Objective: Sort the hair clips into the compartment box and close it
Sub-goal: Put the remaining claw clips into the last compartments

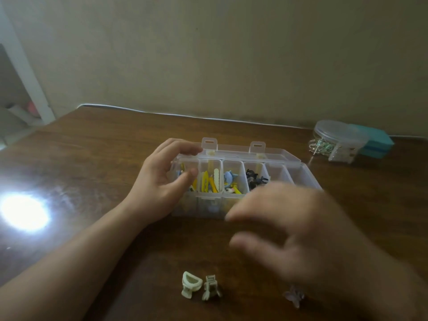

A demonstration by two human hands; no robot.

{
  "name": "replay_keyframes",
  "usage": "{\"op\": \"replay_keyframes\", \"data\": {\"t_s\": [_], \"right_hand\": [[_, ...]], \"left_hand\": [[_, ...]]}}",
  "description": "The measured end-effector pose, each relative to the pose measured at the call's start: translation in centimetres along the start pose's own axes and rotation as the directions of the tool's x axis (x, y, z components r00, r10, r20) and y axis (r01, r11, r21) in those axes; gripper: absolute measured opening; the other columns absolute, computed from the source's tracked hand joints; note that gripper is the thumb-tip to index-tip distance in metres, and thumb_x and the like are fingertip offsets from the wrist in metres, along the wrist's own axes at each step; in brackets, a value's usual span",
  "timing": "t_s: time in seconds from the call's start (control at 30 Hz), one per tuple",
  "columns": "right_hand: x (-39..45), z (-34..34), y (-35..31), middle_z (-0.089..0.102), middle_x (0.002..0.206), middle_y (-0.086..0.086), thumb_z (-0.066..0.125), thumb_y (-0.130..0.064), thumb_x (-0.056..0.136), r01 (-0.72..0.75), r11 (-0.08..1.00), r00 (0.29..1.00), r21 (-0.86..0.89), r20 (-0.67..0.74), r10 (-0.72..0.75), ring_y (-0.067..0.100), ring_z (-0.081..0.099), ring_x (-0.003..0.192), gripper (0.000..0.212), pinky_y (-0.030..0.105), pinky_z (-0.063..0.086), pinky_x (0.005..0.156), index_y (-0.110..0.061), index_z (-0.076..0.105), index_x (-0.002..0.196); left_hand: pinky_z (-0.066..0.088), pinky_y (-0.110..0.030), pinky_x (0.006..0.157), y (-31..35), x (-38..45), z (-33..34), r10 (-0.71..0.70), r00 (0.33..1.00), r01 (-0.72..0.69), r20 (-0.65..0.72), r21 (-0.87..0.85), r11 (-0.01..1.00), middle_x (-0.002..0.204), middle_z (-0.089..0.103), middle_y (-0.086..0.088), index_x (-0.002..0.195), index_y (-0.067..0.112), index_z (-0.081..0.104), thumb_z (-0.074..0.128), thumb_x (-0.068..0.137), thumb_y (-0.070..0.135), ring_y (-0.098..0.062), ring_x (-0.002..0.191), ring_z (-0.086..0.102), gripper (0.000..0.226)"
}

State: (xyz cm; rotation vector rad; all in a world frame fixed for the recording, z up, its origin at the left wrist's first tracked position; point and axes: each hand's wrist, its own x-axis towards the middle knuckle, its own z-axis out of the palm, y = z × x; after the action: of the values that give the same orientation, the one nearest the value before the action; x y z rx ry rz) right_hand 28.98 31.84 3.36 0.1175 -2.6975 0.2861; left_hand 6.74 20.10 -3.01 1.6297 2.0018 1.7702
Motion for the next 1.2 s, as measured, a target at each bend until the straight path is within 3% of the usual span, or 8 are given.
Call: {"op": "replay_keyframes", "data": {"t_s": [0.13, 0.3, 0.4, 0.5, 0.73, 0.83, 1.03, 1.2], "right_hand": [[-0.3, 3.1, -2.1, 0.066, 0.094, -0.018, 0.05, -0.063, 0.085, 0.227, 0.971, 0.933, -0.078, 0.302, -0.194, 0.008, 0.057, 0.074, 0.034, 0.028, 0.05, 0.052, -0.039, 0.062, 0.106], [-0.2, 3.4, -1.4, 0.064, 0.089, -0.016, 0.063, -0.051, 0.082, 0.265, 0.963, 0.938, -0.056, 0.248, -0.243, 0.007, 0.057, 0.073, 0.022, 0.027, 0.051, 0.052, -0.036, 0.06, 0.097], [0.1, 0.4, 0.3, 0.062, 0.088, -0.022, 0.061, -0.05, 0.083, 0.043, 0.996, 0.999, 0.082, -0.014, -0.042, -0.007, 0.056, 0.08, 0.022, 0.012, 0.048, 0.068, -0.036, 0.062, 0.1], [0.0, -1.6, 2.7, 0.05, 0.078, -0.032, 0.057, -0.053, 0.082, -0.165, 0.985, 0.955, 0.044, -0.243, 0.171, -0.009, 0.052, 0.074, 0.02, 0.01, 0.041, 0.059, -0.037, 0.06, 0.095], [-0.1, -0.9, 5.0, 0.054, 0.087, -0.025, 0.037, -0.067, 0.085, -0.341, 0.92, 0.94, -0.192, -0.094, 0.329, 0.0, 0.05, 0.083, 0.038, 0.024, 0.043, 0.066, -0.04, 0.061, 0.097], [0.1, -0.6, 3.0, 0.066, 0.097, -0.013, 0.048, -0.053, 0.088, -0.203, 0.96, 0.969, -0.195, -0.18, 0.168, 0.01, 0.058, 0.09, 0.033, 0.037, 0.052, 0.07, -0.029, 0.066, 0.101], [0.0, 4.2, -2.1, 0.057, 0.127, -0.001, 0.055, -0.046, 0.087, 0.228, 0.97, 0.956, -0.084, 0.207, -0.207, 0.019, 0.061, 0.092, 0.039, 0.036, 0.056, 0.068, -0.03, 0.054, 0.122], [0.2, 5.6, -2.4, 0.056, 0.105, 0.002, 0.054, -0.022, 0.093, 0.284, 0.956, 0.916, 0.069, 0.276, -0.292, 0.016, 0.052, 0.089, 0.019, 0.038, 0.055, 0.059, -0.021, 0.059, 0.111]], "left_hand": [[0.051, -0.055, 0.093, 0.0, 0.0, 0.0, 0.013, 1.0, -0.013, -0.012, 0.025, 1.0, 0.114, 0.061, 0.011, 0.116, 0.021, 0.064, 0.057, 0.086, 0.031, -0.023, 0.114, 0.06, 0.032], [0.052, -0.054, 0.093, 0.0, 0.1, 0.1, 0.006, 1.0, -0.006, -0.006, 0.02, 1.0, 0.114, 0.061, 0.013, 0.116, 0.025, 0.063, 0.057, 0.086, 0.032, -0.023, 0.115, 0.059, 0.032], [0.052, -0.055, 0.092, -0.1, 0.1, 0.0, -0.005, 1.0, 0.005, 0.006, 0.006, 1.0, 0.115, 0.061, 0.013, 0.116, 0.025, 0.063, 0.058, 0.086, 0.032, -0.024, 0.115, 0.06, 0.032], [0.052, -0.055, 0.092, -0.1, 0.0, -0.1, 0.002, 1.0, -0.002, 0.002, 0.006, 1.0, 0.115, 0.061, 0.012, 0.116, 0.025, 0.063, 0.057, 0.086, 0.032, -0.023, 0.115, 0.059, 0.032], [0.051, -0.055, 0.093, -0.2, 0.1, 0.0, 0.011, 1.0, -0.011, -0.007, 0.022, 1.0, 0.114, 0.061, 0.012, 0.116, 0.025, 0.064, 0.057, 0.086, 0.032, -0.022, 0.115, 0.059, 0.031], [0.051, -0.055, 0.092, -0.2, 0.1, -0.1, 0.007, 1.0, -0.007, -0.004, 0.024, 1.0, 0.114, 0.061, 0.011, 0.116, 0.025, 0.063, 0.057, 0.086, 0.032, -0.022, 0.115, 0.06, 0.031], [0.052, -0.054, 0.09, -0.3, 0.1, 0.1, 0.033, 0.999, -0.032, -0.02, 0.04, 0.999, 0.112, 0.062, 0.009, 0.114, 0.024, 0.063, 0.057, 0.087, 0.029, -0.021, 0.111, 0.06, 0.029], [0.052, -0.052, 0.092, -0.2, 0.1, 0.1, 0.017, 1.0, -0.017, -0.001, 0.033, 0.999, 0.113, 0.061, 0.011, 0.115, 0.026, 0.063, 0.057, 0.086, 0.032, -0.021, 0.113, 0.06, 0.03]]}}
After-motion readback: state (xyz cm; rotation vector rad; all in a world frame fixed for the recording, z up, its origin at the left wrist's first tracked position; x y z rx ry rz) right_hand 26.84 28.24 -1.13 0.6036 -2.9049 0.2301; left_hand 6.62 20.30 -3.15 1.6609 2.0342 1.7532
